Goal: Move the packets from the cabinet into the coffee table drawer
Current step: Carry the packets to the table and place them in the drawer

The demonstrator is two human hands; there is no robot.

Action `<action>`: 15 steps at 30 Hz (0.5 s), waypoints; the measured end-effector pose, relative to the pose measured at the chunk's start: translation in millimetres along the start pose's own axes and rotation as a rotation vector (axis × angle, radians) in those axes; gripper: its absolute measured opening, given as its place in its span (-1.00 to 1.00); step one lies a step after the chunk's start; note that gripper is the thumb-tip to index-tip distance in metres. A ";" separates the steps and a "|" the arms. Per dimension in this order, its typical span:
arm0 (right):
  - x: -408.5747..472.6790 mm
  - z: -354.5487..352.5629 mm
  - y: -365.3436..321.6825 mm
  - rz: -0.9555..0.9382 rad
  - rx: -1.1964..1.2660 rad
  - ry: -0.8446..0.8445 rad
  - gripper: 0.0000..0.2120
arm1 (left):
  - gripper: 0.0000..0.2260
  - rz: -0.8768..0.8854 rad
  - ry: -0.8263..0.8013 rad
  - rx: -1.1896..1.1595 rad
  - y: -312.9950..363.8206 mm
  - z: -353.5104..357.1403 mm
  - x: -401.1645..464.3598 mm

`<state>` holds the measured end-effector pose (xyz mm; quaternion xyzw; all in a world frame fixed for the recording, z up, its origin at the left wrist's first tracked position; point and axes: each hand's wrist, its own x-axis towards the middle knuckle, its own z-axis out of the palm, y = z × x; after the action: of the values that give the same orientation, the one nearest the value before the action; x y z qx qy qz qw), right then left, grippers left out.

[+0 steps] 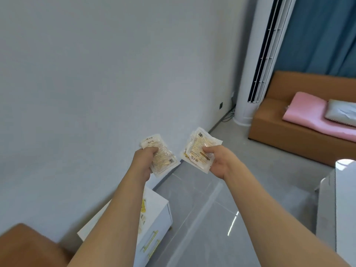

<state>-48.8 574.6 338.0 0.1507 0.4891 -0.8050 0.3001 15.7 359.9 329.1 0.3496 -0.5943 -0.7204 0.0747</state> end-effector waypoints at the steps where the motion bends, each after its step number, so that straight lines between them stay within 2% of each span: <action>1: -9.1 -12.0 -2.5 -0.012 -0.008 0.021 -0.78 | -0.77 0.013 -0.024 0.011 0.0 10.8 -8.7; 8: -77.6 -112.6 -31.9 -0.089 -0.030 0.121 -0.74 | -0.91 0.091 -0.103 0.063 -13.2 94.1 -87.4; 15: -146.0 -237.1 -63.9 -0.085 -0.094 0.181 -0.72 | -0.90 0.084 -0.136 0.012 -62.2 189.8 -175.3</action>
<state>11.8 853.6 348.0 0.1878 0.5572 -0.7763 0.2272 52.8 621.8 354.7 0.2753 -0.6165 -0.7350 0.0621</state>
